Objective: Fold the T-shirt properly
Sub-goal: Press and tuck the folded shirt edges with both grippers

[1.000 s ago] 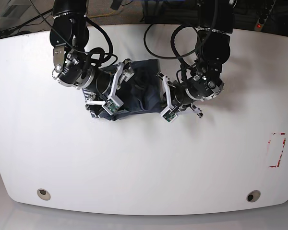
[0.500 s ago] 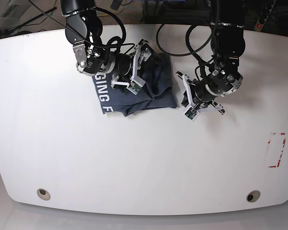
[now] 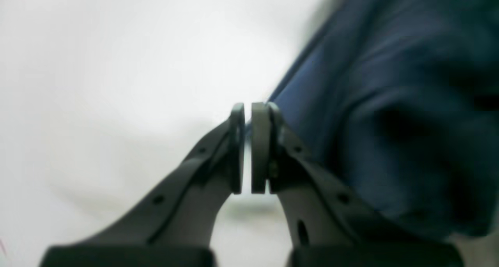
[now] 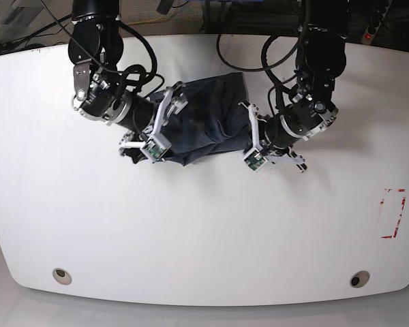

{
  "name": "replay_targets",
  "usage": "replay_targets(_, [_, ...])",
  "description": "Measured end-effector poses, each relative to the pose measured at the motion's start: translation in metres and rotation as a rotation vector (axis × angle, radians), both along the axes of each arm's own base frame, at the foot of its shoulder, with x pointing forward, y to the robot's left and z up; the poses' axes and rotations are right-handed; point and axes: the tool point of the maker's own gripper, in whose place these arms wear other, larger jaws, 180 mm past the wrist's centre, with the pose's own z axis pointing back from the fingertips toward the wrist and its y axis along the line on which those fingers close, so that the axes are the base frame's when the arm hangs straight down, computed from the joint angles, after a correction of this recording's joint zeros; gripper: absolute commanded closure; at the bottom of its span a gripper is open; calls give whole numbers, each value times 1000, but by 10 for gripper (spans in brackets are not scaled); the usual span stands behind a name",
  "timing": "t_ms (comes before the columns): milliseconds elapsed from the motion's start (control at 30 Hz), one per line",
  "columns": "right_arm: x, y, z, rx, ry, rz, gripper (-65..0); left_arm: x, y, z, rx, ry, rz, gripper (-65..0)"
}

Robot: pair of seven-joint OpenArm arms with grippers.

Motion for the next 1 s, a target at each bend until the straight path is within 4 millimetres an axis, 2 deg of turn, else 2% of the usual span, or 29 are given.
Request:
replay_targets(67, [13, -17, 3, -24, -13, -39, -526, -5, -20, 8, -13, -21, -60, -22])
replay_targets(100, [18, -24, 2, -35, -10, -54, -495, -8, -30, 10, -20, -27, -88, -22])
replay_targets(200, [30, -38, -11, -45, 33, -97, -342, -22, -56, 9, -25, -20, -176, -22])
replay_targets(300, [36, -44, -30, -33, 97, -111, -176, -33, -72, 6, -21, -12, -230, -19])
replay_targets(333, [39, -49, -38, -36, 123, -123, -143, -37, -76, 5, -22, -8, -245, -19])
replay_targets(400, [41, -53, -53, -35, 166, -134, -132, -42, -81, 3, -22, -1, -262, -19])
replay_targets(467, [41, -49, -66, -15, 192, -123, -138, -45, -83, 2, -27, 5, -269, -21])
replay_targets(567, [39, -38, -81, 51, 204, -106, -152, -49, -78, -5, -32, 29, -251, -21])
replay_targets(633, [36, -37, -94, 89, 232, -119, -152, -52, -71, -13, -14, 53, -236, -21])
replay_targets(767, [37, -42, -100, 140, 240, -146, -152, -47, -52, -29, 12, 87, -203, -21])
replay_targets(900, [38, -44, -100, 139, 238, -148, -149, -43, -21, -62, 79, 163, -172, -19])
replay_targets(1000, [36, -47, -98, 122, 233, -139, -149, -33, -9, -66, 68, 158, -169, -18])
